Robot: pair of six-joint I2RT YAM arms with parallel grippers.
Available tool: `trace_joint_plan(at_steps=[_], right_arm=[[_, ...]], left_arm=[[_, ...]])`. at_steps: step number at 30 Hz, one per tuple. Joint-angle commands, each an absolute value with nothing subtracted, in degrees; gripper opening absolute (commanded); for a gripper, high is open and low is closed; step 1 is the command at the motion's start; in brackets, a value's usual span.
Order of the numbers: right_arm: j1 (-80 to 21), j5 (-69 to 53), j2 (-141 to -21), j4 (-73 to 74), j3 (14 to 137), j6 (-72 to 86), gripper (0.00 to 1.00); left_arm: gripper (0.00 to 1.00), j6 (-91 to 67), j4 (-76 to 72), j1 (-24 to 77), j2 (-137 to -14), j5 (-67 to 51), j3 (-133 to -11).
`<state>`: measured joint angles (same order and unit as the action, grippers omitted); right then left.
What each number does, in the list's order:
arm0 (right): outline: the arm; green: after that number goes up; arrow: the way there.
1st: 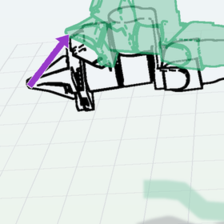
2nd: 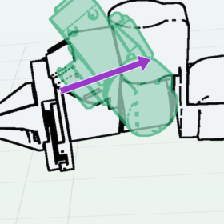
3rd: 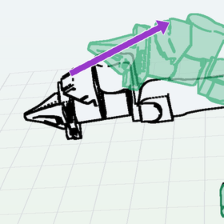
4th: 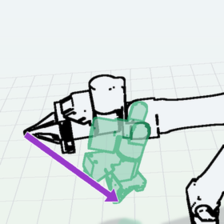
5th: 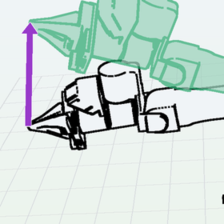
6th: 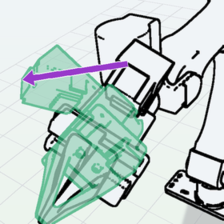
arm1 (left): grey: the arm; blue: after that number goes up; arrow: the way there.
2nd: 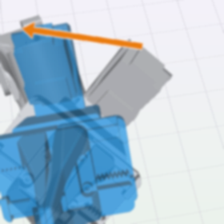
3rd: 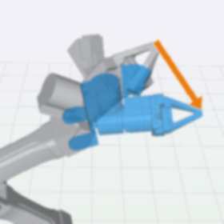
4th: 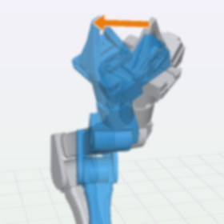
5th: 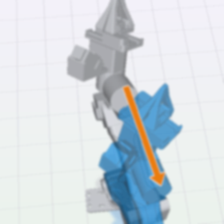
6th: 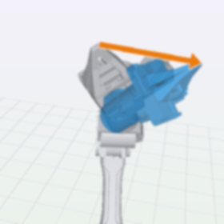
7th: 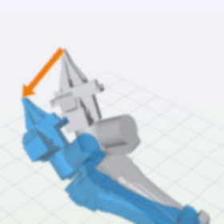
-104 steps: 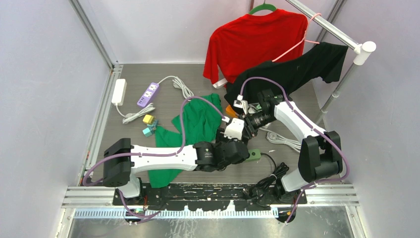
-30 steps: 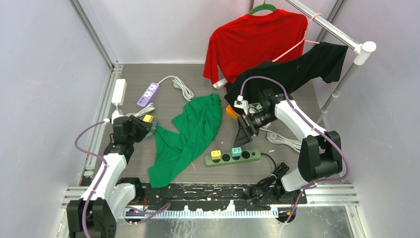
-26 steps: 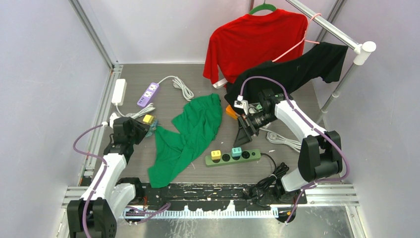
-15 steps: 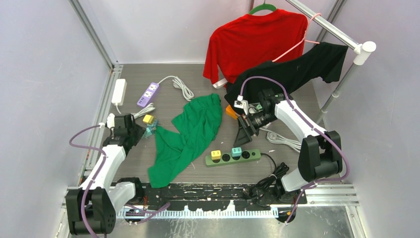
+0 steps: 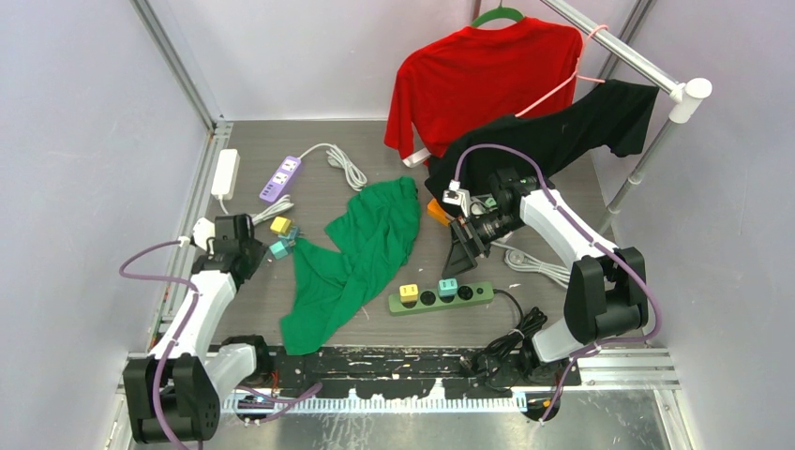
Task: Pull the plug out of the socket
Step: Place the plug at the center of the board.
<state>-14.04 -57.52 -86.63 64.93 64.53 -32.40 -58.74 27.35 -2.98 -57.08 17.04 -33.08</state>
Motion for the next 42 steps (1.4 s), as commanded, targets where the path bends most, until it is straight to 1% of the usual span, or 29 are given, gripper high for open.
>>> trace_joint_plan(at_steps=[1, 10, 15, 27, 34, 42], right_arm=[[-14.16, -57.92, -86.13, 64.78, 66.18, -32.59, 1.0], [-14.17, -57.98, -86.04, 64.84, 66.18, -32.52, 1.0], [-14.18, -58.0, -85.95, 64.86, 66.18, -32.53, 1.0], [-14.16, -57.89, -85.96, 64.95, 66.15, -32.61, 1.0], [-14.21, -57.92, -85.88, 64.95, 66.27, -32.61, 1.0], [-14.15, -57.74, -85.78, 64.99, 66.27, -32.71, 1.0]], left_arm=[[0.09, -60.29, 27.14, -3.54, -55.05, 20.23, -34.5], [0.09, -60.57, 26.44, -4.42, -56.35, 19.95, -34.54], [0.1, -60.61, 25.86, -5.72, -59.23, 18.68, -35.13], [0.1, -60.44, 26.45, -7.53, -68.75, 15.51, -39.2], [0.1, -57.57, 29.91, -7.79, -76.63, 15.86, -44.64], [0.09, -55.92, 31.06, -8.12, -83.11, 13.01, -49.02]])
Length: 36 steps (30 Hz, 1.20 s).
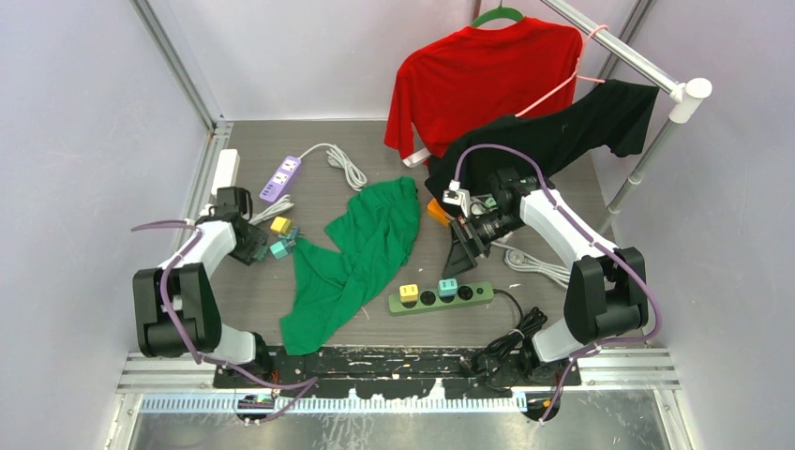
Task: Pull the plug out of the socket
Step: Place the plug at the center of the board.
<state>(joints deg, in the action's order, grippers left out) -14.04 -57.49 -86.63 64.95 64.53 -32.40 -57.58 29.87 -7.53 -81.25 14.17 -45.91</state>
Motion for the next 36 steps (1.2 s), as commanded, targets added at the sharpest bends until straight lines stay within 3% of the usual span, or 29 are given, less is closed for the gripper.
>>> trace_joint_plan(at_steps=[1, 4, 8, 10, 16, 20, 29, 34, 36], right_arm=[[-14.22, -57.74, -85.78, 65.03, 66.25, -32.74, 1.0], [-14.18, -57.74, -85.78, 65.0, 66.26, -32.81, 1.0], [-14.21, -57.73, -85.79, 65.12, 66.27, -32.8, 1.0], [-14.18, -57.74, -85.8, 65.21, 66.37, -32.86, 1.0], [-14.22, -57.56, -85.45, 65.3, 66.26, -33.05, 1.0], [-14.18, -57.38, -85.26, 65.3, 66.27, -33.12, 1.0], [-14.16, -56.73, -83.55, 65.22, 66.25, -33.39, 1.0], [-14.15, -56.52, -80.93, 65.3, 65.88, -34.48, 1.0], [-14.21, -56.57, -79.87, 65.3, 65.77, -35.04, 1.0]], left_arm=[[0.09, -55.64, 31.16, -8.17, -83.6, 12.85, -49.27], [0.13, -55.55, 30.95, -8.26, -84.39, 12.77, -49.57], [0.33, -55.55, 30.63, -8.43, -84.76, 12.55, -49.56], [0.36, -55.5, 30.66, -8.53, -84.96, 12.2, -49.61], [0.55, -55.41, 31.53, -8.56, -84.07, 12.0, -49.47], [0.62, -55.32, 32.33, -8.59, -82.19, 11.78, -49.36], [0.66, -55.36, 34.74, -8.53, -70.3, 7.31, -46.28], [0.75, -56.28, 34.19, -8.51, -60.65, 2.06, -42.02], [0.85, -56.1, 33.83, -8.58, -57.06, 0.78, -40.69]])
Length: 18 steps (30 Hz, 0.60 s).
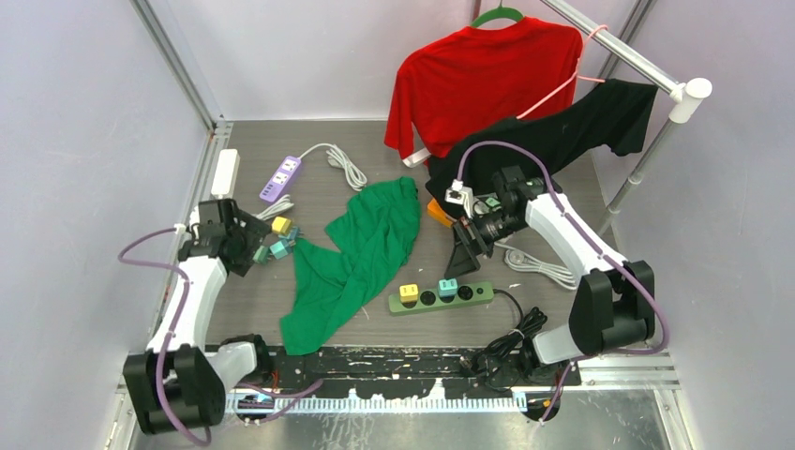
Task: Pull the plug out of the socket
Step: Place the plug at the center of the board.
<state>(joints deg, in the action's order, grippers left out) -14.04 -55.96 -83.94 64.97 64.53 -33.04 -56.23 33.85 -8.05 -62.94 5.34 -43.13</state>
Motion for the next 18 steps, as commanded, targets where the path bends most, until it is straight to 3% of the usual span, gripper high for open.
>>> trace_joint_plan(at_steps=[1, 4, 10, 15, 18], right_arm=[[-14.17, -56.58, -79.29, 65.3, 65.6, -35.39, 1.0], [-14.21, -57.19, -77.1, 65.3, 64.85, -37.69, 1.0], [-13.45, -61.75, -70.01, 63.32, 60.02, -48.32, 1.0], [-13.1, -66.34, -68.76, 71.38, 57.12, -62.64, 1.0], [-13.1, -65.93, -69.75, 75.03, 57.21, -69.15, 1.0]], left_arm=[[0.89, -56.34, 33.7, -8.53, -55.34, 0.27, -39.98], [1.0, -56.58, 30.15, -8.58, -49.81, -4.57, -36.88], [1.0, -54.94, 15.03, -8.55, -41.96, -20.73, -31.11], [1.0, -58.79, -11.6, -7.96, -43.4, -41.16, -23.9], [1.0, -59.96, -23.4, -3.65, -44.77, -46.66, -21.83]])
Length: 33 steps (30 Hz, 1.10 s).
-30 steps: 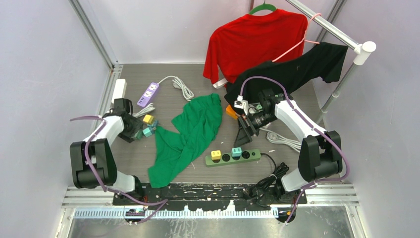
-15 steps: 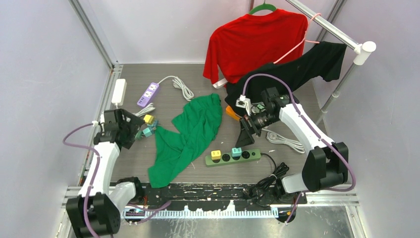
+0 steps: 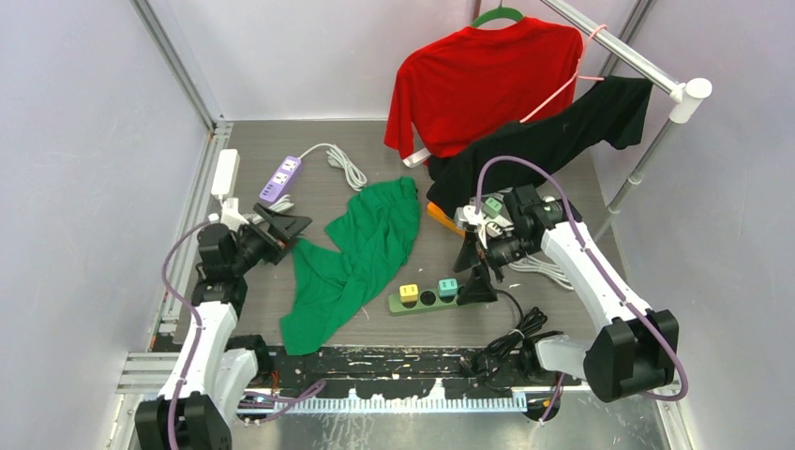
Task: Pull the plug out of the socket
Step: Place the plug at the center of the board, then remove the plug from the socket.
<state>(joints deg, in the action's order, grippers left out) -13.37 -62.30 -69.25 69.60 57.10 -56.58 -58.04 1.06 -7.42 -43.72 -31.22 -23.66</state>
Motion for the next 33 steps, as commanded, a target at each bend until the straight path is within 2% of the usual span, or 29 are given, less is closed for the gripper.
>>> trace_joint_plan(at_steps=[1, 8, 11, 14, 18, 21, 29, 33], right_arm=[[-13.15, -65.78, -69.48, 75.03, 56.4, -70.61, 1.0], [-13.23, -62.71, -64.86, 73.59, 50.2, -84.87, 0.97], [-13.31, -60.32, -64.08, 70.55, 49.26, -84.77, 0.93], [-13.79, -57.86, -62.82, 64.13, 47.81, -79.27, 0.88], [-15.68, -53.42, -60.6, 50.73, 44.83, -66.99, 0.84], [-17.74, -50.04, -61.94, 43.96, 44.23, -60.37, 0.77], [-27.22, -41.16, -67.31, 38.79, 42.69, -60.43, 0.72], [-29.18, -38.13, -68.98, 38.63, 42.82, -61.18, 0.68]], left_arm=[[1.0, -58.86, -25.3, -0.58, -44.59, -46.7, -21.69], [1.0, -33.88, -20.53, 28.45, -38.98, -31.87, -23.06], [0.99, -19.66, -20.57, 41.42, -38.95, -27.04, -22.37], [0.99, -8.95, -17.93, 50.1, -41.92, -20.32, -22.62], [1.0, -5.45, -19.81, 51.5, -47.71, -20.59, -23.1], [1.0, -5.68, -26.4, 51.56, -52.53, -21.45, -22.0], [0.99, -0.06, -36.29, 51.55, -64.06, -22.83, -20.79], [0.86, 1.55, -36.21, 51.52, -68.71, -23.55, -23.36]])
